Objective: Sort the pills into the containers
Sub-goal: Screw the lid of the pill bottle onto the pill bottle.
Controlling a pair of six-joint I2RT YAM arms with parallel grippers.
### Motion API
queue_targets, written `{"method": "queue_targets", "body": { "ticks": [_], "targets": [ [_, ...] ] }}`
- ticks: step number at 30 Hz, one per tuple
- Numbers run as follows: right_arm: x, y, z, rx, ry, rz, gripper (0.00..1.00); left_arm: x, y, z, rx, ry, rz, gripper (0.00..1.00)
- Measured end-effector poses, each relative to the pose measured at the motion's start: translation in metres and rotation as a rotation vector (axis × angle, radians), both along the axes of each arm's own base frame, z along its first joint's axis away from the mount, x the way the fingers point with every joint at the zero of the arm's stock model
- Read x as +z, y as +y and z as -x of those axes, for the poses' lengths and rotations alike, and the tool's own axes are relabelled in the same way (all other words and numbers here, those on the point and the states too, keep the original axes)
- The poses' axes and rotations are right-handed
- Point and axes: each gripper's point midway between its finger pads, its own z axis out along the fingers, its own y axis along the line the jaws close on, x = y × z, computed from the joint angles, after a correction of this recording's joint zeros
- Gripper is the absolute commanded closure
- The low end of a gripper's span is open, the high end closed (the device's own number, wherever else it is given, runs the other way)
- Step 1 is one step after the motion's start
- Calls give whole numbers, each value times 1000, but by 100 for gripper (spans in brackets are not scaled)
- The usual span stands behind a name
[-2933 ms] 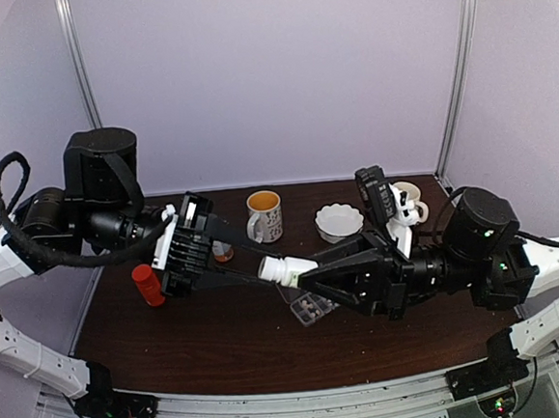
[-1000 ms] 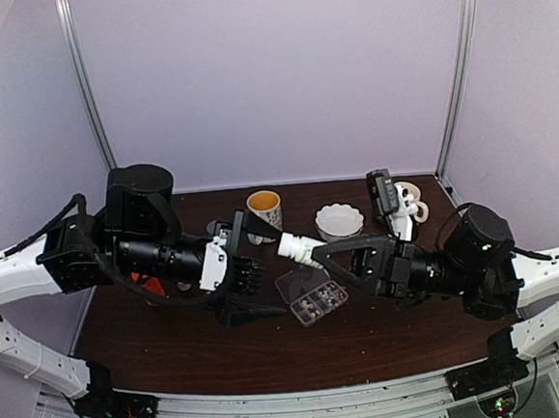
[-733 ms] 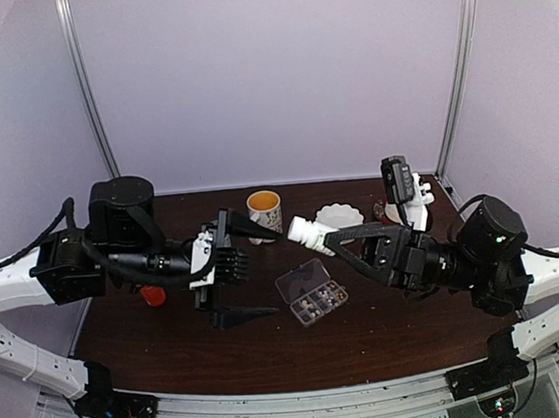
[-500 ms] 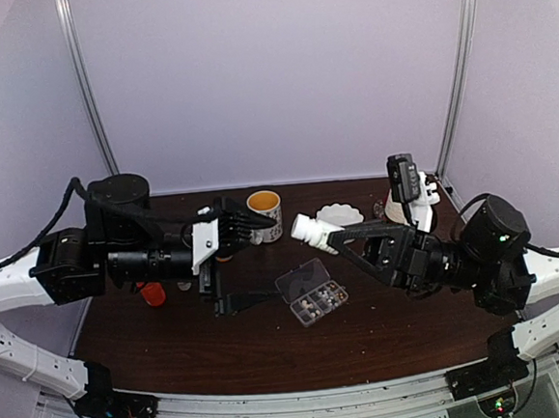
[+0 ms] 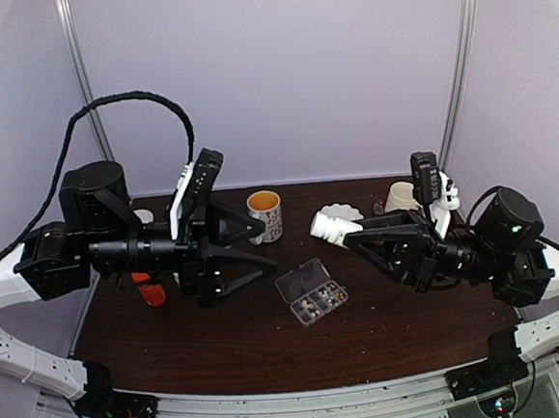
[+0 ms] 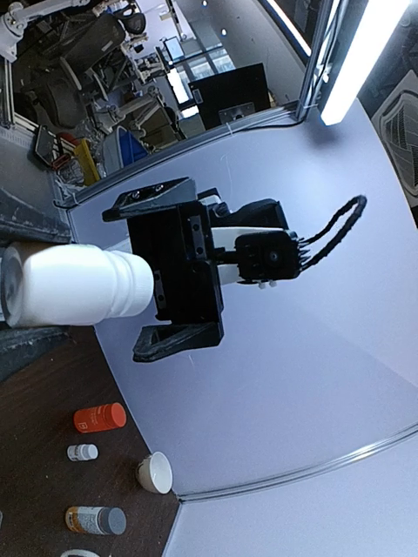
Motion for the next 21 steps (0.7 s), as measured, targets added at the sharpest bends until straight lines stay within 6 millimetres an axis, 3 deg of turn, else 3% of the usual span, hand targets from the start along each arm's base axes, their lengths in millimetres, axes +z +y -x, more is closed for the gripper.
{"method": "queue_targets", "body": {
  "ticks": [5, 13, 21],
  "targets": [
    [-1, -4, 3, -15, -87, 28, 100, 3, 0, -3, 21, 201, 34, 17],
    [3, 4, 9, 0, -219, 91, 100, 12, -4, -11, 41, 500, 93, 25],
    [2, 18, 12, 3, -321, 164, 100, 2, -18, -8, 16, 667, 72, 30]
  ]
}}
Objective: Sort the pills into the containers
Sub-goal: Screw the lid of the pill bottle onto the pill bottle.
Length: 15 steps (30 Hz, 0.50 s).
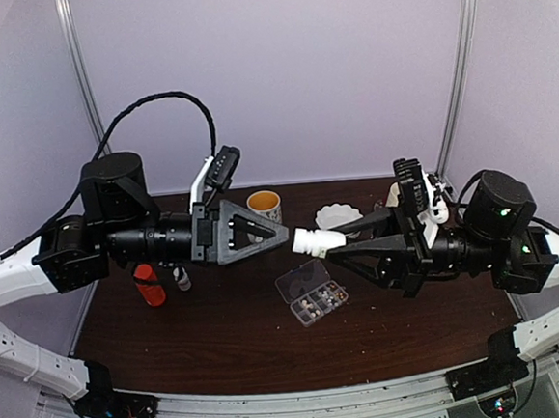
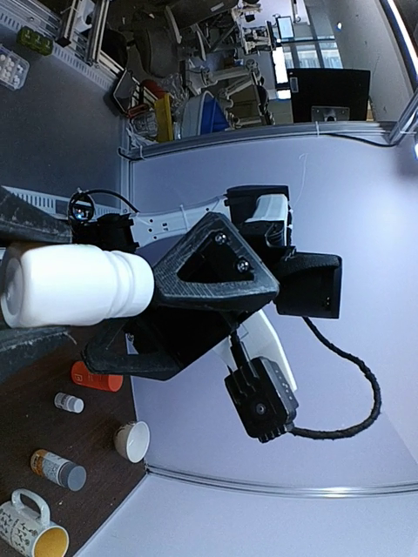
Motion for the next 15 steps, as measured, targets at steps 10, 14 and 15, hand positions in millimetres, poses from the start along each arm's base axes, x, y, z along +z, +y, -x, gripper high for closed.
{"method": "queue_targets", "body": {
  "ticks": [10, 14, 15],
  "targets": [
    [-14, 10, 0, 4, -18, 65, 100, 7, -8, 8, -56, 75, 18, 33],
    [-14, 11, 1, 3, -34, 72, 100, 6, -8, 10, -68, 84, 16, 36],
    [-14, 11, 0, 2, -36, 73, 100, 6, -8, 10, -71, 86, 16, 38]
  ]
}}
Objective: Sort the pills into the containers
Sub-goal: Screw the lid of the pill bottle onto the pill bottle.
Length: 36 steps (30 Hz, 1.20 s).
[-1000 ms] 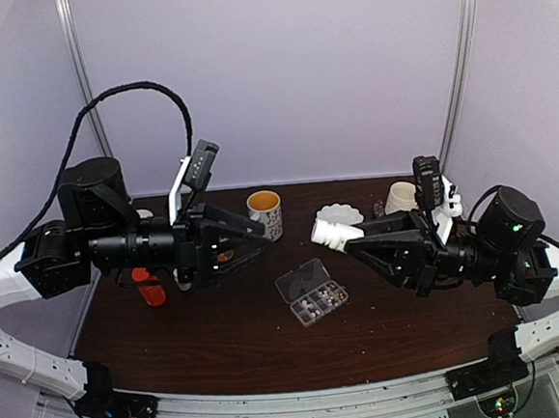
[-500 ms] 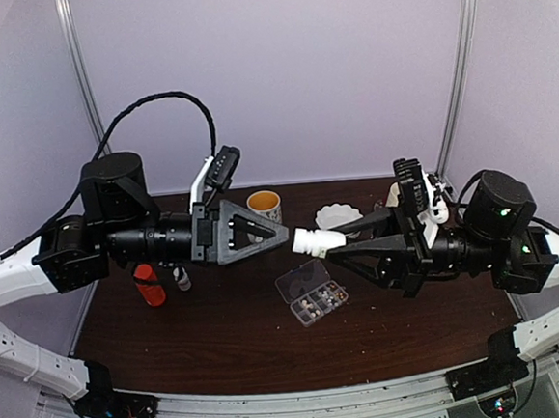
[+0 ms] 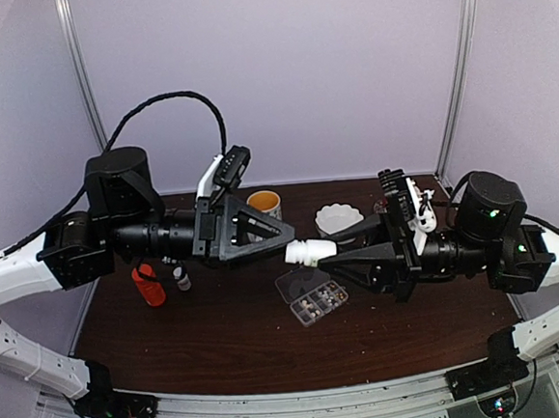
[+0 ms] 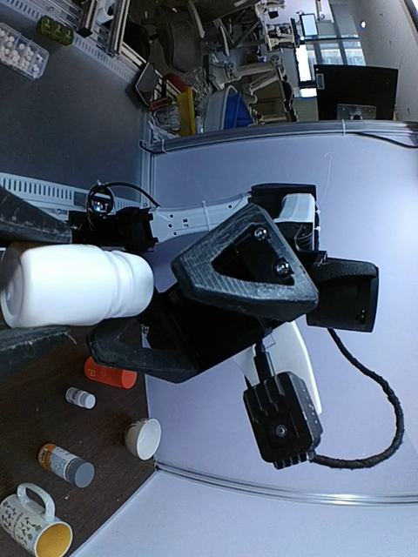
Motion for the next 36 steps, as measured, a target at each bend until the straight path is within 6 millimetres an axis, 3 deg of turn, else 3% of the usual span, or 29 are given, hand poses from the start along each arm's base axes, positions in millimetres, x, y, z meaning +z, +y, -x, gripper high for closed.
{"method": "queue_targets", "body": {
  "ticks": [4, 8, 13, 24, 36],
  "targets": [
    [-1, 0, -1, -5, -6, 3, 100, 2, -1, 2, -11, 4, 2, 42],
    [0, 0, -3, -19, -11, 3, 100, 5, 0, 3, -19, 2, 8, 35],
    [0, -1, -7, -43, -14, 2, 100, 3, 0, 5, -29, 8, 0, 36],
    [-2, 1, -8, -47, -13, 5, 100, -1, 0, 6, -37, 10, -15, 60],
    [-1, 2, -9, -51, -11, 1, 100, -6, 1, 6, -36, 8, -35, 69]
  ]
}}
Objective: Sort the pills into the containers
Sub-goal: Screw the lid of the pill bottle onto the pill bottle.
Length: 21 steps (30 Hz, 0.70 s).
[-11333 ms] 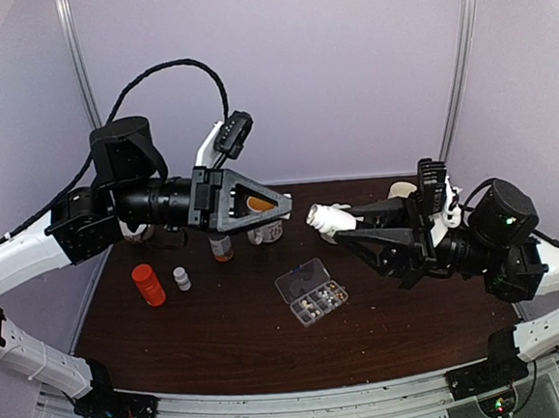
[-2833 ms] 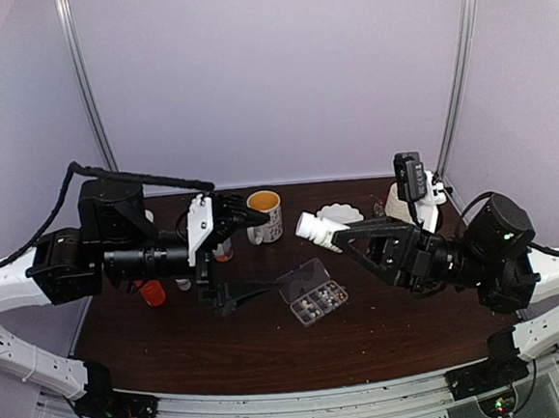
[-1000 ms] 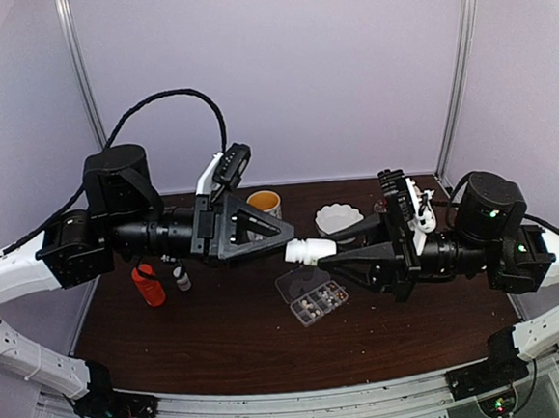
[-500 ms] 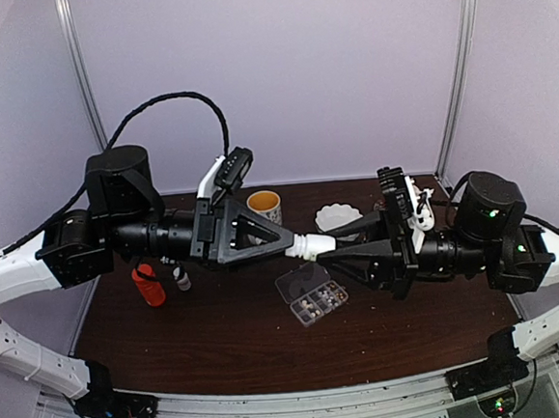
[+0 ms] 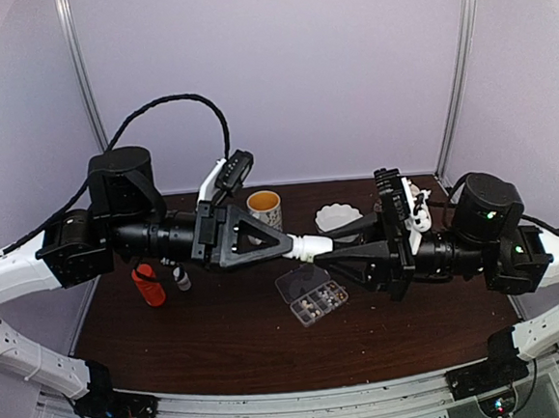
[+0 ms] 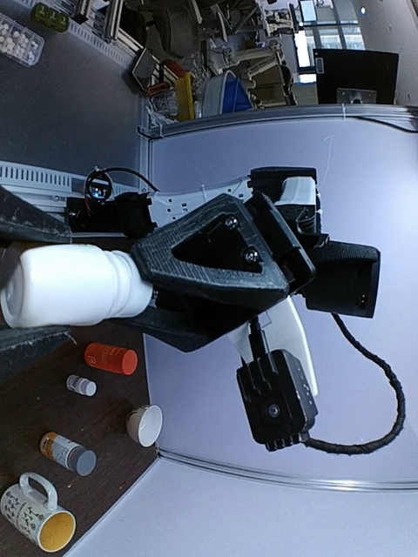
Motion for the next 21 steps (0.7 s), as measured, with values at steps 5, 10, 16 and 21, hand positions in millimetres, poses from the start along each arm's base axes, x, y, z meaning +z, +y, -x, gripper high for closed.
{"method": "queue_targets", "body": {
  "ticks": [5, 10, 16, 21],
  "targets": [
    [0, 1, -2, -7, 36, -6, 100, -1, 0, -1, 2, -15, -5, 72],
    [-1, 1, -2, -4, 73, -12, 100, -2, 1, -1, -1, -39, -7, 85],
    [-1, 1, -2, -1, 124, -23, 100, -3, 1, -2, -6, -84, -5, 90],
    [-1, 3, 0, 19, 201, -37, 100, -2, 2, -2, -18, -157, -6, 89]
  ]
}}
